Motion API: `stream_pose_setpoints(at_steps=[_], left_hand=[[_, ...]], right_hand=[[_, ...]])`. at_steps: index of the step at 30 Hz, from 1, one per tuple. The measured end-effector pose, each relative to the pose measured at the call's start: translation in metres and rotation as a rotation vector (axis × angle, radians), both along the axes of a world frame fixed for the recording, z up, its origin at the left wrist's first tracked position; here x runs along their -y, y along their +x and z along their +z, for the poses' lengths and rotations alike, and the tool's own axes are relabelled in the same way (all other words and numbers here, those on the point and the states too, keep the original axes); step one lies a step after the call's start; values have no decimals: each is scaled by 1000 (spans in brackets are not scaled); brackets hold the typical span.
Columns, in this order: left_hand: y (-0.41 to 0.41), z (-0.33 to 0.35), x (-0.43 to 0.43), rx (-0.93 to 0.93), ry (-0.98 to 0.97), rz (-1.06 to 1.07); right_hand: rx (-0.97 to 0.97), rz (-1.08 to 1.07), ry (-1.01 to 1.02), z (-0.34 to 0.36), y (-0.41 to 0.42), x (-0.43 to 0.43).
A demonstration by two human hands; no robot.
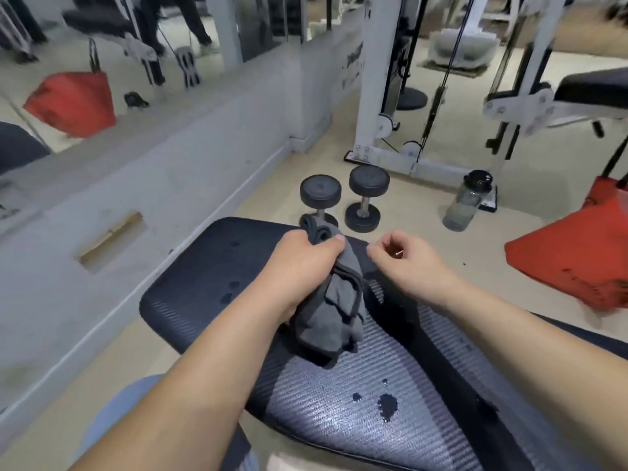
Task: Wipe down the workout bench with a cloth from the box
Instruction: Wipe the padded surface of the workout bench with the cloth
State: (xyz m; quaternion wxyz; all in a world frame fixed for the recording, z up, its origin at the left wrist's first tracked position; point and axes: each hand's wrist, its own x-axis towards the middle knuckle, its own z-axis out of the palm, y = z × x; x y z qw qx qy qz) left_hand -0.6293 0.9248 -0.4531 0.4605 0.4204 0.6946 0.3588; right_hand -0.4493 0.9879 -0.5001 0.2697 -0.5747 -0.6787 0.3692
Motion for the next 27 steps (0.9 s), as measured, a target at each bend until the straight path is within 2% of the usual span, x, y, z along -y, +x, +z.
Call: stream_pose_setpoints(at_steps=[6, 10, 13, 16, 18, 24, 27], left_hand=[[-64, 29, -1, -308, 195, 93], [-121, 23, -3, -833, 256, 75], [-142, -13, -2, -1041, 209, -32], [-145, -70, 1, -1040, -121, -364], [-141, -99, 6, -998, -237, -476], [-137, -109, 2, -968, -102, -686], [-158, -106, -36, -935, -142, -570]], right_hand=[[178, 102, -26, -15, -33, 1], [311, 208, 55, -36, -60, -11], [410, 266, 56, -46, -77, -24], [592, 308, 34, -53, -85, -36], [677, 289, 61, -57, -87, -39], [770, 226, 79, -48, -109, -47], [763, 221, 59, -46, -111, -51]])
